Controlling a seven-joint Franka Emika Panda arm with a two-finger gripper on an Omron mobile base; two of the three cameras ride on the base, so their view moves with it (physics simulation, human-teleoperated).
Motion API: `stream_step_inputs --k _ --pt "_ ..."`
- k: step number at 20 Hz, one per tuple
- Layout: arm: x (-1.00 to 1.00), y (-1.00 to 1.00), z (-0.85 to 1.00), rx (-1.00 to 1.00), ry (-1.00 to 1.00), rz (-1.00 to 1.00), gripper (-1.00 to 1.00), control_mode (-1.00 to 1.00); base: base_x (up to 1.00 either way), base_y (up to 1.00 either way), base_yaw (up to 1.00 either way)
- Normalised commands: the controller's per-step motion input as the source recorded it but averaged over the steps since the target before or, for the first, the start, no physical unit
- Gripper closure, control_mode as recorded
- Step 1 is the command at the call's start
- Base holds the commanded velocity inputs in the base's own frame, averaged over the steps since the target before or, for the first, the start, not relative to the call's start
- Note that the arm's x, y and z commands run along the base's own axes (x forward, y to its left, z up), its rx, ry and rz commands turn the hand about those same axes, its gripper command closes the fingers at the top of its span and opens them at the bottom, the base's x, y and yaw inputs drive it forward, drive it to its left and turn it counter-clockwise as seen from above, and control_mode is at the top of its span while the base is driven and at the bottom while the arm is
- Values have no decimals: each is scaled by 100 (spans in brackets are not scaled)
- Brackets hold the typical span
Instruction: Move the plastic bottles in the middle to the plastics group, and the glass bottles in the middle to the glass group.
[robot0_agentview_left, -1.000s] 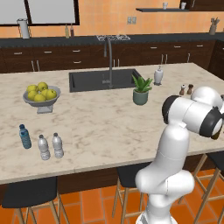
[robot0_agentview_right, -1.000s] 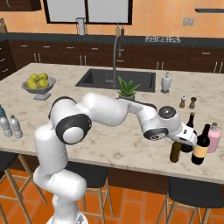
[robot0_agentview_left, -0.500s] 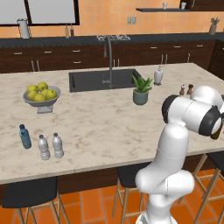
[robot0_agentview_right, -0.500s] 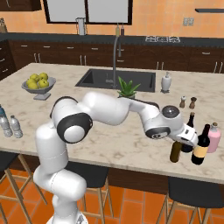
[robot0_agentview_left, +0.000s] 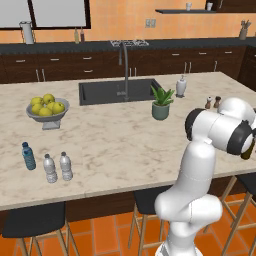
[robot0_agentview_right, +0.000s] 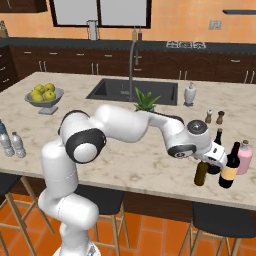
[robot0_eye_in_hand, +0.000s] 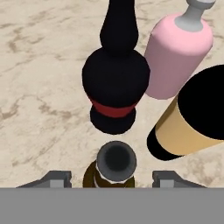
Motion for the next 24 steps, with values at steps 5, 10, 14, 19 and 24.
stream_step_inputs --k 5,10,14,19,24 --pt "-2 0 0 0 -1 0 -100 -100 0 0 0" --pt "-34 1 6 0 -5 0 -100 -100 0 0 0" --pt "-35 2 12 0 -1 0 -100 -100 0 0 0" --pt "-34 16 9 0 -1 1 -100 -100 0 0 0" --pt "-45 40 12 0 -1 6 -100 -100 0 0 0"
